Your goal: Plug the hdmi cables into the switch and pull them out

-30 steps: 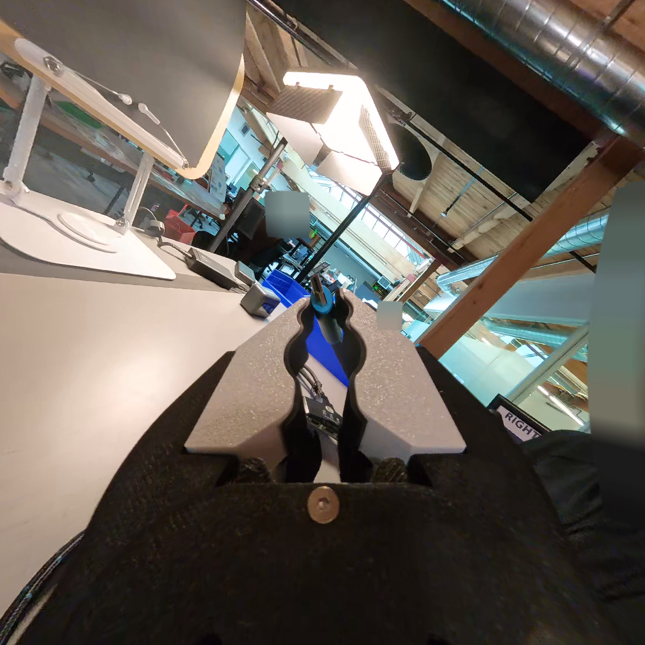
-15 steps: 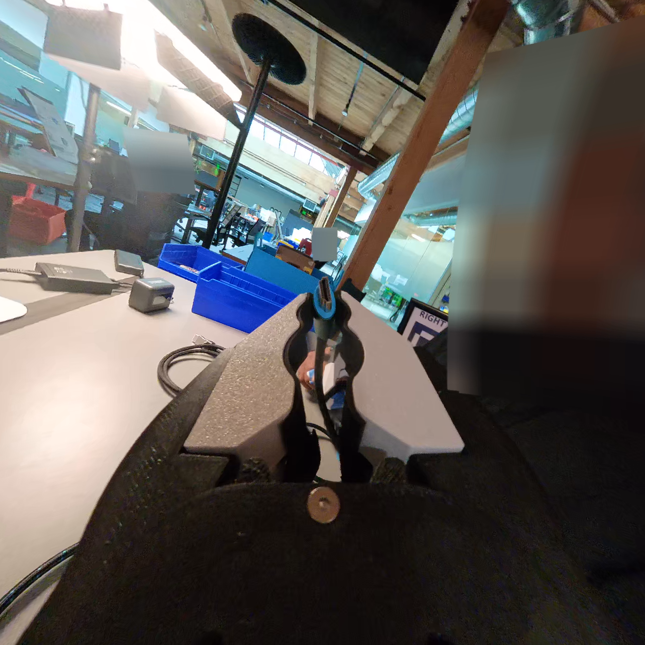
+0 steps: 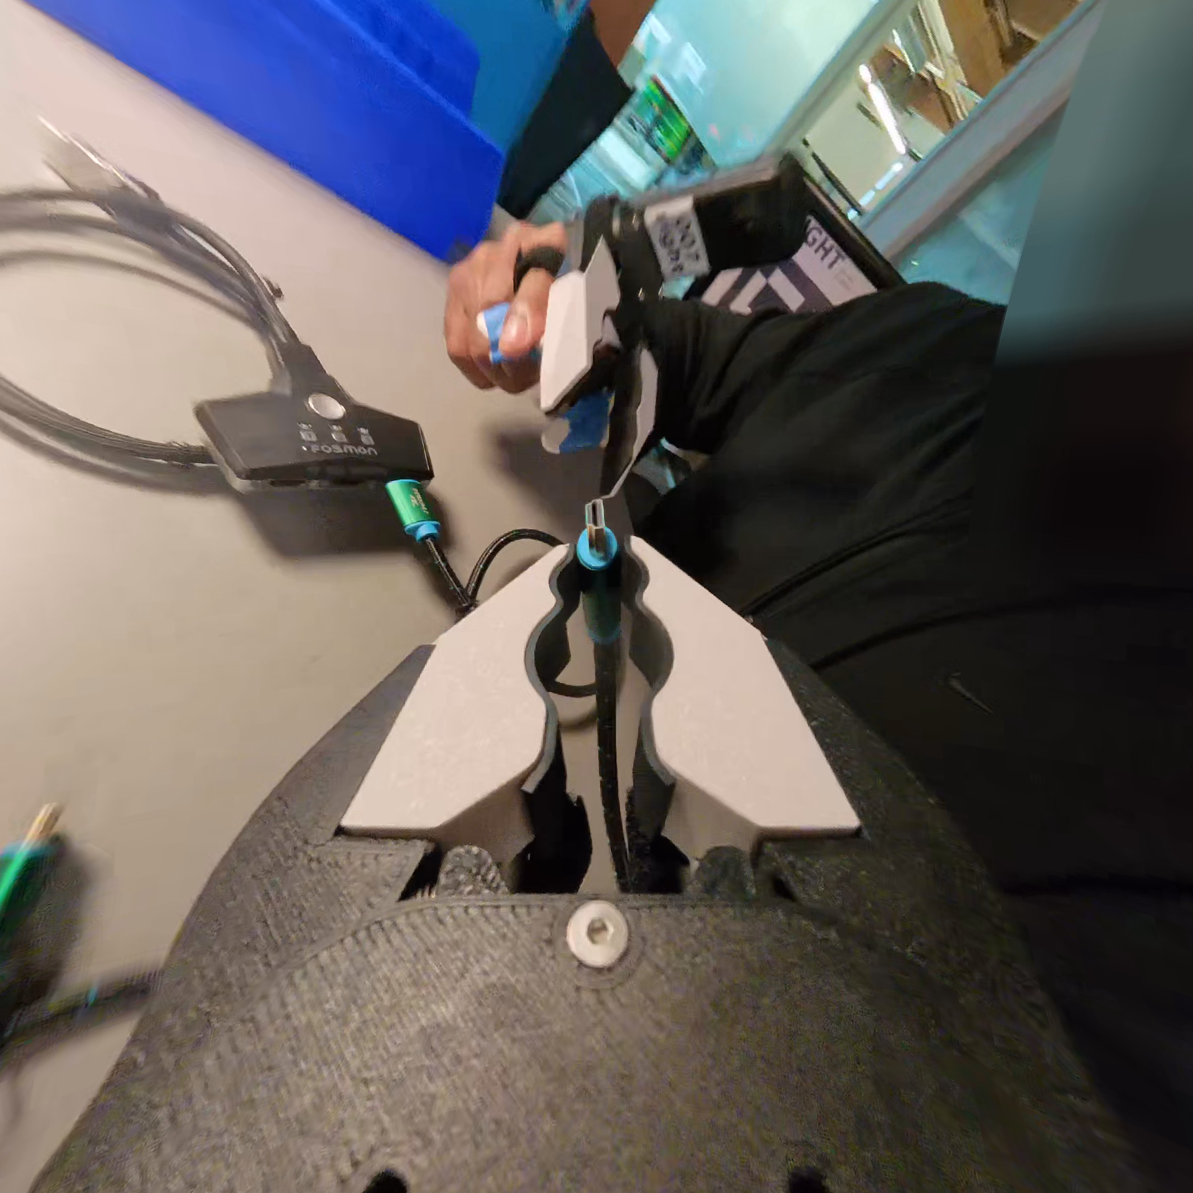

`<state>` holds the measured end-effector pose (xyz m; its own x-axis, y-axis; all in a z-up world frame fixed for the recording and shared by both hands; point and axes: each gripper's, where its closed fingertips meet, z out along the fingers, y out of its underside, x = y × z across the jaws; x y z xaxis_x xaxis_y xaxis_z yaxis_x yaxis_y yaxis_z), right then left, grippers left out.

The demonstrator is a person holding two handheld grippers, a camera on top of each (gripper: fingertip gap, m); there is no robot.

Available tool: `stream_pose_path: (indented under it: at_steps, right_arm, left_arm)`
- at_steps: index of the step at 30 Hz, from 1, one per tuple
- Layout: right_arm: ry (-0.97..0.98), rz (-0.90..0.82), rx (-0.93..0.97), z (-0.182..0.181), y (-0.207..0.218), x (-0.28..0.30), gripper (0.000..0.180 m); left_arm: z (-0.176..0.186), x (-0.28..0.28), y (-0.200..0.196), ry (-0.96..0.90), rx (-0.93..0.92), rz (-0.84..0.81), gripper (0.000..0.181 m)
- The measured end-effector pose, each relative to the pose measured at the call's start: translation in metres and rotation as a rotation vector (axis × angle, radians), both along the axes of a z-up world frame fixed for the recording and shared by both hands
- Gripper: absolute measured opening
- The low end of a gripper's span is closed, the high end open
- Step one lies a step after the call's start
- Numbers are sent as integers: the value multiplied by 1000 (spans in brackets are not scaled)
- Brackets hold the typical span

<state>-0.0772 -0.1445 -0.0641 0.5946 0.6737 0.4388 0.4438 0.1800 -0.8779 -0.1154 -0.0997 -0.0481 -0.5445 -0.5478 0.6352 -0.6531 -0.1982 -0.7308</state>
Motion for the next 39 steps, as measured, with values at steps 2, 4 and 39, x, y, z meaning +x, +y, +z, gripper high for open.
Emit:
stream_pose_path:
  at_steps: [2, 4, 39]
  right_arm:
    - [-17, 1, -10, -1, 11, 3, 49]
    - [-23, 31, -40, -4, 18, 2, 49]
    - [-139, 83, -103, -50, 40, 25, 20]
  left_arm:
    - [-20, 17, -14, 28, -29, -63, 12]
    - [-32, 29, -27, 45, -52, -124, 12]
    - [-85, 44, -15, 69, 395, 201, 24]
